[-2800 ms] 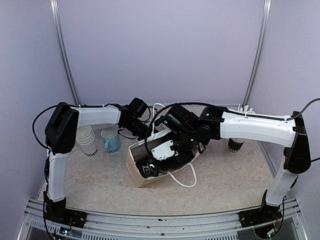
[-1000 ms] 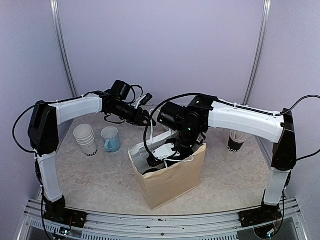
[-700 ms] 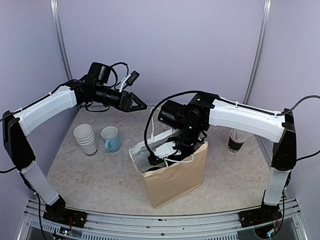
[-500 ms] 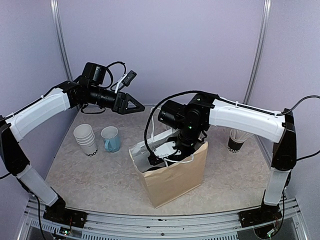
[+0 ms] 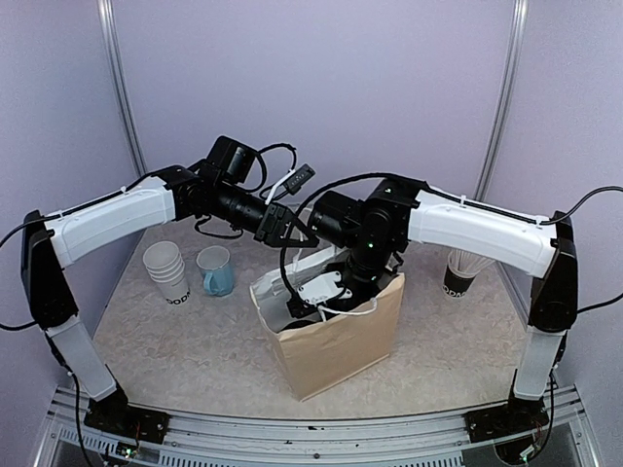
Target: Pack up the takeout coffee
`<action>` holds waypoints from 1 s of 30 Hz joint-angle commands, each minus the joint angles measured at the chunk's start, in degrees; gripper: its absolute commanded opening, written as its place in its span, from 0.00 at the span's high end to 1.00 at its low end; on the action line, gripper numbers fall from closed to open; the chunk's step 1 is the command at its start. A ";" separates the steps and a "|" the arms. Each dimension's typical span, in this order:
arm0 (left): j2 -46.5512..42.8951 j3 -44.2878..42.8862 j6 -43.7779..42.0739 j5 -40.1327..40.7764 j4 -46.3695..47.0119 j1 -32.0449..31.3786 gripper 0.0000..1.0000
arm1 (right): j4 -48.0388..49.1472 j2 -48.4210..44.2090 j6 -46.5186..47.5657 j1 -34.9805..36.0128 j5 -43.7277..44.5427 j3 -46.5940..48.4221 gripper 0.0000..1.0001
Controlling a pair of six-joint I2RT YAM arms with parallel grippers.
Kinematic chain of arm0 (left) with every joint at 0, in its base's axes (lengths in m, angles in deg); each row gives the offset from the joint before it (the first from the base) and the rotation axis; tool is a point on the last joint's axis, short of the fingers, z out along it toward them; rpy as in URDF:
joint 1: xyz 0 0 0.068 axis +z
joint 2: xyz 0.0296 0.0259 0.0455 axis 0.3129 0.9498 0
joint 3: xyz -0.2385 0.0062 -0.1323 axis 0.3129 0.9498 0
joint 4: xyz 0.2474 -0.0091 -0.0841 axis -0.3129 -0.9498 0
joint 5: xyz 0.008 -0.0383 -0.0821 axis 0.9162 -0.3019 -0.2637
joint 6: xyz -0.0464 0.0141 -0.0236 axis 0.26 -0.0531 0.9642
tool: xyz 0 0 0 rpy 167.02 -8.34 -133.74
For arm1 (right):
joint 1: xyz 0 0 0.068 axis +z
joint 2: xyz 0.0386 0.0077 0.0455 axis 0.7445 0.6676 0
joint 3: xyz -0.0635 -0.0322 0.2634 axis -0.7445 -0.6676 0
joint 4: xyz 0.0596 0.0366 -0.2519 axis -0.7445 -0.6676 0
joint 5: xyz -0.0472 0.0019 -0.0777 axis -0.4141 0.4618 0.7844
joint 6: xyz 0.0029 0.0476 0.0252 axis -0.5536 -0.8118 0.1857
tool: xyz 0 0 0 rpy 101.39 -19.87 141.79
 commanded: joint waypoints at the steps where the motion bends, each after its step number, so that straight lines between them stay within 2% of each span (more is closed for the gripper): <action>1: 3.30 -4.64 -0.37 0.02 -2.18 -0.38 0.91 | -1.69 -1.38 1.16 0.22 -1.03 2.84 0.28; 4: 4.56 -6.46 -1.35 1.97 -5.07 -0.14 1.00 | -3.06 -2.02 2.15 0.22 -1.15 3.01 0.23; 13: 6.17 -9.85 -2.01 4.23 -6.72 0.48 1.00 | -4.56 -4.23 2.33 0.30 1.18 4.57 0.21; 25: 7.76 -13.63 -2.70 7.98 -8.97 1.79 1.00 | -4.69 -6.71 2.75 0.57 -0.25 11.87 0.21; 30: 8.49 -15.99 -3.15 10.33 -10.17 3.12 1.00 | -4.43 -9.43 2.70 0.21 1.97 16.69 0.21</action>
